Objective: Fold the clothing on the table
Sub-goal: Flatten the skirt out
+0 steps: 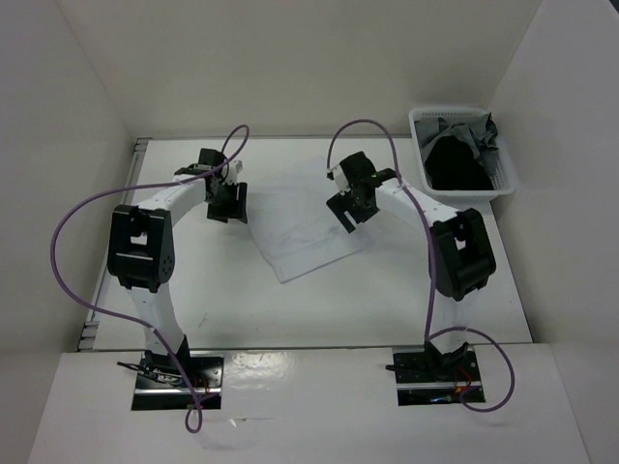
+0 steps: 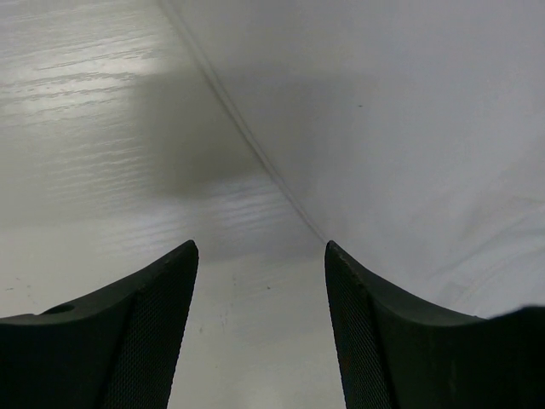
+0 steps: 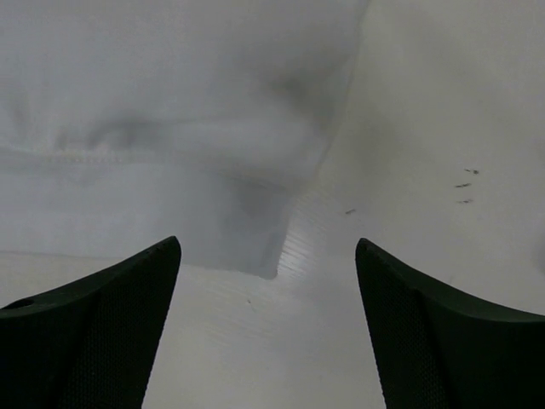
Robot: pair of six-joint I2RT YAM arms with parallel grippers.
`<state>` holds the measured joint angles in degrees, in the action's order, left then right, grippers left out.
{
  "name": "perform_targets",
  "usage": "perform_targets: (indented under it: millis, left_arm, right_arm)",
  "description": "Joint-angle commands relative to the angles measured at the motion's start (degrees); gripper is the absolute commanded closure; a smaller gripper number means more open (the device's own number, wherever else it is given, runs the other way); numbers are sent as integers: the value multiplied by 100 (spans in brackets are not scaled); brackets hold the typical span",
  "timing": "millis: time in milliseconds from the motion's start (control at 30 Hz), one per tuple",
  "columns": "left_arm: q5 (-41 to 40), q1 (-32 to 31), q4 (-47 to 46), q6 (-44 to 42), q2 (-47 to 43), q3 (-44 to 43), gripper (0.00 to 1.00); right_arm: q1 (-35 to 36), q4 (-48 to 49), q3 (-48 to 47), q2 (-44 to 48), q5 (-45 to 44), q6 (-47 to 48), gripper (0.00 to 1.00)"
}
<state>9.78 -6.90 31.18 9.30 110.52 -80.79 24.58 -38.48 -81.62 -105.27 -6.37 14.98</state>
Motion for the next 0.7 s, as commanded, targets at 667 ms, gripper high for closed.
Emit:
perform_targets:
  millis: [667]
  left_arm:
    - [-908, -224, 11, 484, 918, -700, 41]
  right_arm:
    - [-32, 833, 164, -960, -171, -162, 19]
